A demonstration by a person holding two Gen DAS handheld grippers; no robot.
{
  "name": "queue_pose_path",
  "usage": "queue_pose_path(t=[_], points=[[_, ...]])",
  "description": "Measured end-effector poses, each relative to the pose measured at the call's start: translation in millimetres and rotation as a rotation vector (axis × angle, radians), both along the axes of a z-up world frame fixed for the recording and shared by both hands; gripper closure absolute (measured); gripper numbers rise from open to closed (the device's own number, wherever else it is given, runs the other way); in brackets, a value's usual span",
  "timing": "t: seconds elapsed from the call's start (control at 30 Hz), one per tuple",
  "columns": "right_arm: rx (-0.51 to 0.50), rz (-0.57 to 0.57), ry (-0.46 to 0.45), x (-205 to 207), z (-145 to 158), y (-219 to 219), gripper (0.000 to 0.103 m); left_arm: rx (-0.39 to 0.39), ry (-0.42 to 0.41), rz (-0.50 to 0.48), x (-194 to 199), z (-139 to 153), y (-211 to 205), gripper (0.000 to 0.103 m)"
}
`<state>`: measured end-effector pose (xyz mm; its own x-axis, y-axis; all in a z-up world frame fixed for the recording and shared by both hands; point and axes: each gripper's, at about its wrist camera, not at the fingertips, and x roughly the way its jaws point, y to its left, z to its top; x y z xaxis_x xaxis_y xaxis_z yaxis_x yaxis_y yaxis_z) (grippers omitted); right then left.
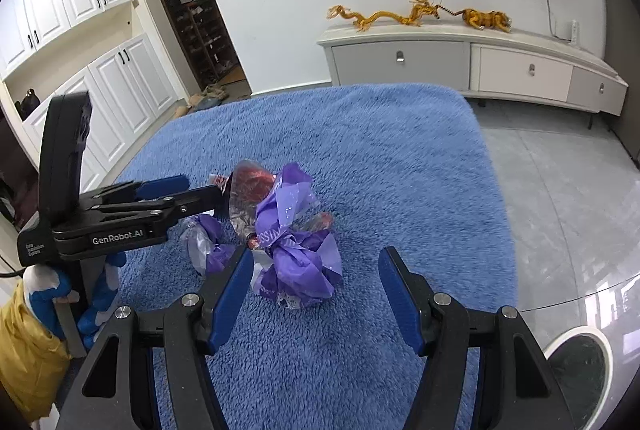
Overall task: Collect trash
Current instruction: 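Grasp the red chip bag with the left tool while the right tool grasps the purple wrapper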
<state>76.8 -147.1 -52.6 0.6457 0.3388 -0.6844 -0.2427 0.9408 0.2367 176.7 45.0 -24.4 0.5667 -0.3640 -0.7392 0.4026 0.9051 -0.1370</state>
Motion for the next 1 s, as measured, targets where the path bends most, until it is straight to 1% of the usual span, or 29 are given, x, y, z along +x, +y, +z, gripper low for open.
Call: queue_pose_path(t=[0.2,0.33,0.4,0.43,0.47,0.53,0.57,0.63,0.67,0.73,0.8,0.87,1.0], points=[[0.019,0.027,0.023,13,-8,3,0.04,0.096,-0.045,-0.107,11,-4,-18,0.032],[0.042,0.05,0.034,17,-12,2,0.04,0.131,-0.055,-0.173,21,-7,-21,0.032],[0.056,0.06,0.04,19,-14,2,0.04,0.129,-0.04,-0.199,28,-11,-23,0.032],[0.063,0.067,0.043,19,-15,2,0.043,0.119,-0.032,-0.204,30,-11,-22,0.032],[0.067,0.073,0.045,20,-15,2,0.05,0.1,-0.019,-0.209,32,-12,-21,0.033],[0.091,0.092,0.048,20,-16,1,0.057,0.057,0.011,-0.229,36,-14,-19,0.048],[0.096,0.098,0.049,20,-15,1,0.06,0.042,0.02,-0.234,37,-14,-18,0.05],[0.101,0.107,0.05,18,-15,0,0.061,0.024,0.031,-0.248,37,-15,-20,0.061],[0.103,0.109,0.05,17,-15,0,0.066,0.023,0.031,-0.249,35,-15,-21,0.062],[0.114,0.113,0.049,14,-14,0,0.07,0.023,0.029,-0.236,32,-14,-19,0.073],[0.109,0.111,0.046,10,-12,0,0.074,-0.004,0.043,-0.214,32,-14,-15,0.074],[0.109,0.111,0.044,5,-10,0,0.078,-0.011,0.042,-0.197,28,-11,-11,0.076],[0.115,0.104,0.036,-9,-3,-1,0.079,-0.032,0.012,-0.16,13,4,-4,0.078]])
